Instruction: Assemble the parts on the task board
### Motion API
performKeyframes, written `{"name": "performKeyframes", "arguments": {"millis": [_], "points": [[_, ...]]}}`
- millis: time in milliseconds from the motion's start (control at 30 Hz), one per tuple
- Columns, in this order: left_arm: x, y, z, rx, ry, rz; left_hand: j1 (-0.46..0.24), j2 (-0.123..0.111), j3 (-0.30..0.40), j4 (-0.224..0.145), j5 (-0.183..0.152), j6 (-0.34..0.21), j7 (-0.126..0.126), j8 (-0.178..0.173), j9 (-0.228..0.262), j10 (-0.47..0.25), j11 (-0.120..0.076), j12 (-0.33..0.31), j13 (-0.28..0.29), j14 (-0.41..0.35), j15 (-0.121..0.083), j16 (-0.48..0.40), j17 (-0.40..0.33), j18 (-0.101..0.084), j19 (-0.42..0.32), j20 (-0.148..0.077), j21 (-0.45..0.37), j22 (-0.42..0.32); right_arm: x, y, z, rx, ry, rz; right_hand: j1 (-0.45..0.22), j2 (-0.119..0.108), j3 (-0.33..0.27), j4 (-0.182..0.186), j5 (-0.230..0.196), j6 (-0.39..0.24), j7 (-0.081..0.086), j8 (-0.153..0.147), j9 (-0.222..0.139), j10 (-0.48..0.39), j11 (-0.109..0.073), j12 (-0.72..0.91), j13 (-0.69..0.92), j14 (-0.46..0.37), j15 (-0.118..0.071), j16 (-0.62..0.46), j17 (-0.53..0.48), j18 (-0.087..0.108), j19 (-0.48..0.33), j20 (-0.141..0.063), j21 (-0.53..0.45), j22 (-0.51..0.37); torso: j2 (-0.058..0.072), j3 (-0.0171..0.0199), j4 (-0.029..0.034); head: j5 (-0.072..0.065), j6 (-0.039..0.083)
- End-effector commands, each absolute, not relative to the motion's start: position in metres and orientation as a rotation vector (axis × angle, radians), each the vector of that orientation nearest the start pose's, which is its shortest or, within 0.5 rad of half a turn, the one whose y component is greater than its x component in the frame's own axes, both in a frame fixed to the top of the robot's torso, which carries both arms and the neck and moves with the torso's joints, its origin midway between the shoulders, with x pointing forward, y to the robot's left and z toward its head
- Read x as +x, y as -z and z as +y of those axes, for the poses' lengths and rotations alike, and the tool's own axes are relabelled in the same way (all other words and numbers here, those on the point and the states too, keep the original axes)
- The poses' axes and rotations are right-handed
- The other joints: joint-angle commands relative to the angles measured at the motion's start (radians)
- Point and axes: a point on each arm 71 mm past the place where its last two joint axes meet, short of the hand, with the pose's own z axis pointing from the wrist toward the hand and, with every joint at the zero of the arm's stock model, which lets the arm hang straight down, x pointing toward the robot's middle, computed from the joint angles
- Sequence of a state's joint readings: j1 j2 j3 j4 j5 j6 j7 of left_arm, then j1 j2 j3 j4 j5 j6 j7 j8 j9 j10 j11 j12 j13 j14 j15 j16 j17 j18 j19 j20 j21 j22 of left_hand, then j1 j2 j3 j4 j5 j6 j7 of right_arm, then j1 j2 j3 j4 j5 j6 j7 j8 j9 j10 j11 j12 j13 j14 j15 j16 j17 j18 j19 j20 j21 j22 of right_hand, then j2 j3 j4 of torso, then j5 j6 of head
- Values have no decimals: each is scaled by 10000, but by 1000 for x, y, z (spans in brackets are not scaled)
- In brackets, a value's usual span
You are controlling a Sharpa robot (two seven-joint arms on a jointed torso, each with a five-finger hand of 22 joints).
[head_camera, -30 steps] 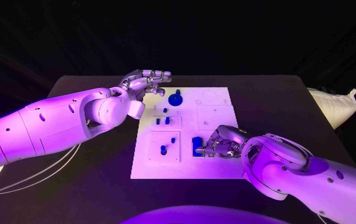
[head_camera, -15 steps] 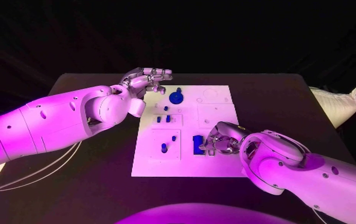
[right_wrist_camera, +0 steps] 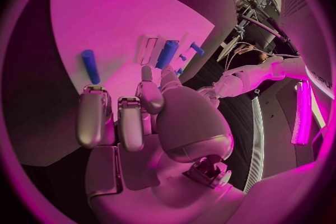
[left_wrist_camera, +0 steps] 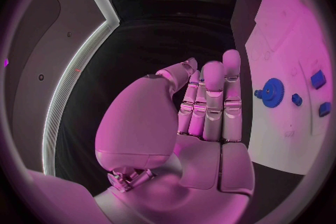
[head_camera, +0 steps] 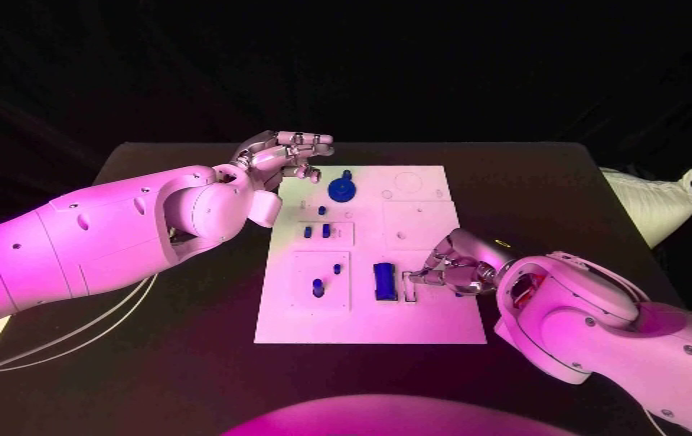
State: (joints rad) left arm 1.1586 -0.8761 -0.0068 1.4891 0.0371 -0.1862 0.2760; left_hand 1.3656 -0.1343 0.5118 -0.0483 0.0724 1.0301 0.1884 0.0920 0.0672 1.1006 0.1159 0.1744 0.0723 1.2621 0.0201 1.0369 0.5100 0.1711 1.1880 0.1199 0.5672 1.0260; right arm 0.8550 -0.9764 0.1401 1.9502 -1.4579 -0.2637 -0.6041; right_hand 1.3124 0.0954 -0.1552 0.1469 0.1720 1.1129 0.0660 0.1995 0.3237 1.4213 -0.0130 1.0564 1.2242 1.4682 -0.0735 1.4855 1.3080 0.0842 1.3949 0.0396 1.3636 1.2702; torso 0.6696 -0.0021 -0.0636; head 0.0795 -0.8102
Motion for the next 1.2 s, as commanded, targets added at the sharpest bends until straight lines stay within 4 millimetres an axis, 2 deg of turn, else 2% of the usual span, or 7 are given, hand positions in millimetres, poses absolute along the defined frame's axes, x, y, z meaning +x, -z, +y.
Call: {"name": "performKeyframes", "arguments": {"millis": [33,233,500,600,833,1000,1200], "points": [[489,195,228,-12333,15794,15396,-88,-5,-62,-20,32,-84,-13,-64,-11,-85,-17,66,-11,-51,27,-9,-17,105,-53,10,-40,-13,368,226,-185,1935,-5715,19356,87,-29,102,10,101,-115,35,-98,-34,-78,38,-208,-130,709,-4,-59,931,-162,33,-25,73,62,-10,-24,-26,-106,42],[489,195,228,-12304,15821,15404,-83,6,-65,-25,37,-97,-10,-69,-11,-98,-15,79,-10,-60,28,-14,-37,108,-53,13,-49,-19,373,219,-211,1423,-4816,18706,260,-126,212,-21,123,-251,119,-294,-112,-210,99,-536,-318,712,46,-49,964,-172,47,15,104,113,15,-6,-118,-209,95],[489,197,227,-12283,15858,15437,-83,6,-65,-25,37,-97,-10,-69,-11,-98,-15,79,-10,-60,28,-14,-37,108,-53,13,-49,-19,378,221,-231,524,-3529,18524,184,-238,207,104,38,-233,163,-394,-170,-260,144,-720,-427,710,88,-56,961,-170,32,55,98,110,17,5,-171,-284,118],[489,197,226,-12285,15862,15449,-83,6,-65,-25,37,-97,-10,-69,-11,-98,-15,79,-10,-60,28,-14,-37,108,-53,13,-49,-19,379,224,-232,208,-3253,18615,142,-271,206,167,9,-178,157,-403,-178,-255,144,-734,-433,707,93,-63,951,-169,30,65,98,113,9,16,-150,-317,117],[489,198,226,-12290,15863,15470,-83,6,-65,-25,37,-97,-10,-69,-11,-98,-15,79,-10,-60,28,-14,-37,108,-53,13,-49,-19,378,236,-224,-149,-3166,19128,35,-399,185,323,-65,-89,148,-436,-196,-249,141,-780,-455,703,94,-78,933,-166,21,78,95,114,29,4,-78,-361,108],[490,198,226,-12300,15844,15475,-83,6,-65,-25,37,-97,-10,-69,-11,-98,-15,79,-10,-60,28,-14,-37,108,-53,13,-49,-19,376,245,-217,-335,-3188,19475,21,-445,180,352,-69,-75,146,-446,-200,-250,140,-789,-458,700,94,-85,922,-164,17,80,92,110,18,-9,-61,-372,116],[489,198,226,-12303,15838,15484,-83,6,-65,-25,37,-97,-10,-69,-11,-98,-15,79,-10,-60,28,-14,-37,108,-53,13,-49,-19,374,253,-213,-561,-3133,19763,13,-497,178,379,-73,-67,148,-460,-205,-255,140,-811,-469,698,94,-93,911,-162,11,81,86,103,32,0,-51,-357,95]]}}
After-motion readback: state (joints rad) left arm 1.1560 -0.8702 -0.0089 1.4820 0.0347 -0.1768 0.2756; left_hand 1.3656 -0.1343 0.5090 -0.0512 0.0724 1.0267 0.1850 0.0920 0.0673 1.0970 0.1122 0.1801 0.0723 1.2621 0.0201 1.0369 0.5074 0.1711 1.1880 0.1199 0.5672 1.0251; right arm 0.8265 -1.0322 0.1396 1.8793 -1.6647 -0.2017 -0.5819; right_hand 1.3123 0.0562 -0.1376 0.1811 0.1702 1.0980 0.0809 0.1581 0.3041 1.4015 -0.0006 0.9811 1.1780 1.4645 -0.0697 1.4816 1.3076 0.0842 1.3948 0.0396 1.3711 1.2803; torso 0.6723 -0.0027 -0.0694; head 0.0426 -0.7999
